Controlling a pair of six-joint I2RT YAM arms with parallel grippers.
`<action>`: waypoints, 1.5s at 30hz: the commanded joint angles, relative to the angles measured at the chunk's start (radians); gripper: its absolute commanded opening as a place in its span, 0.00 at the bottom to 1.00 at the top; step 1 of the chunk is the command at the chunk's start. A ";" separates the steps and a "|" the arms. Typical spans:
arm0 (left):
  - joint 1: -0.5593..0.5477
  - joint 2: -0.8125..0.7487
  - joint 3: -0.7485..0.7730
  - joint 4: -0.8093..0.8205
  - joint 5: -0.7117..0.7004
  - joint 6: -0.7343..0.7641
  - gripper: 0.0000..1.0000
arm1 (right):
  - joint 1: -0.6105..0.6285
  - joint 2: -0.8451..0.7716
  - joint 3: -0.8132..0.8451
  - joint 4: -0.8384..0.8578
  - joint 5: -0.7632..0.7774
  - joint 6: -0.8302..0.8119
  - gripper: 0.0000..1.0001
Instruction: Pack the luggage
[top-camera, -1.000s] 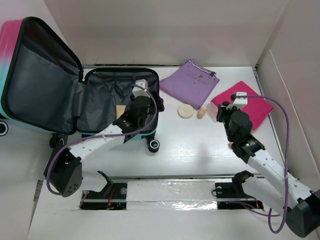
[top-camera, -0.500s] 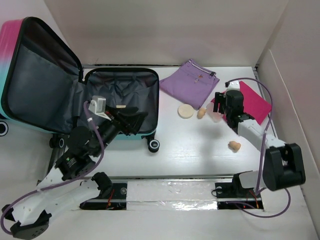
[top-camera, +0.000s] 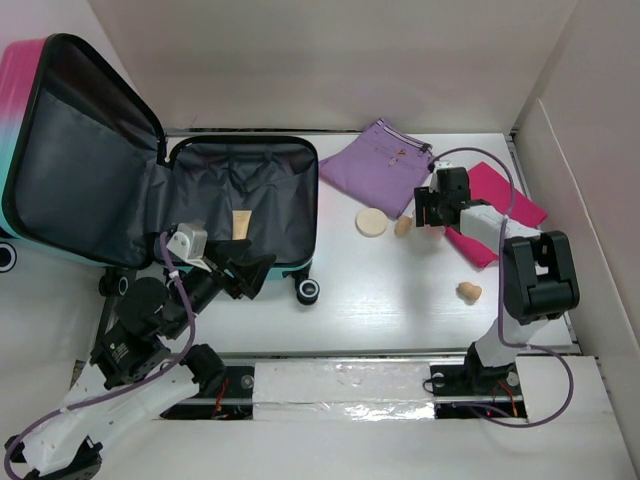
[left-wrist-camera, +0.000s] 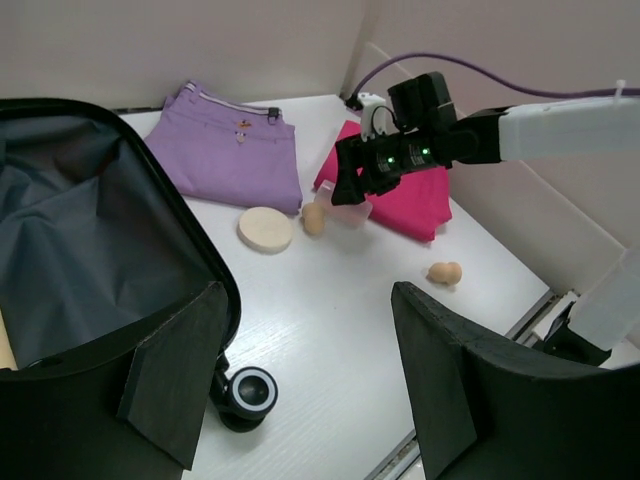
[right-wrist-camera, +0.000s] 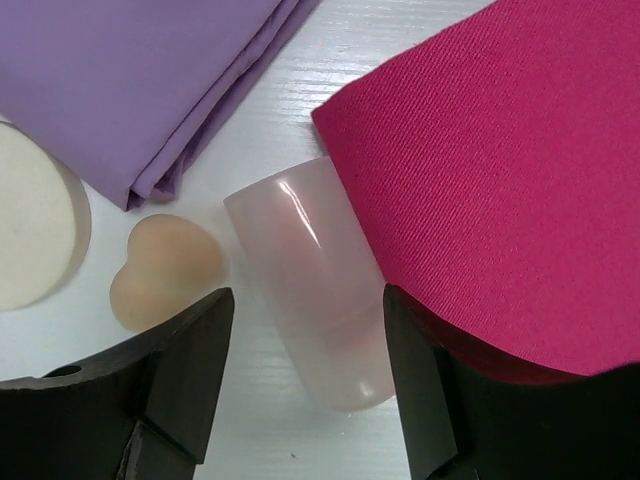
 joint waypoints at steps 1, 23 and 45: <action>0.002 -0.035 -0.006 0.030 -0.005 0.023 0.64 | -0.024 0.029 0.069 -0.043 -0.057 -0.006 0.68; 0.002 -0.044 -0.017 0.027 -0.027 0.010 0.64 | 0.095 -0.268 0.058 -0.054 -0.122 0.065 0.48; 0.220 0.241 0.032 0.115 0.221 -0.088 0.52 | 0.384 -0.371 0.060 0.428 -0.240 0.262 0.54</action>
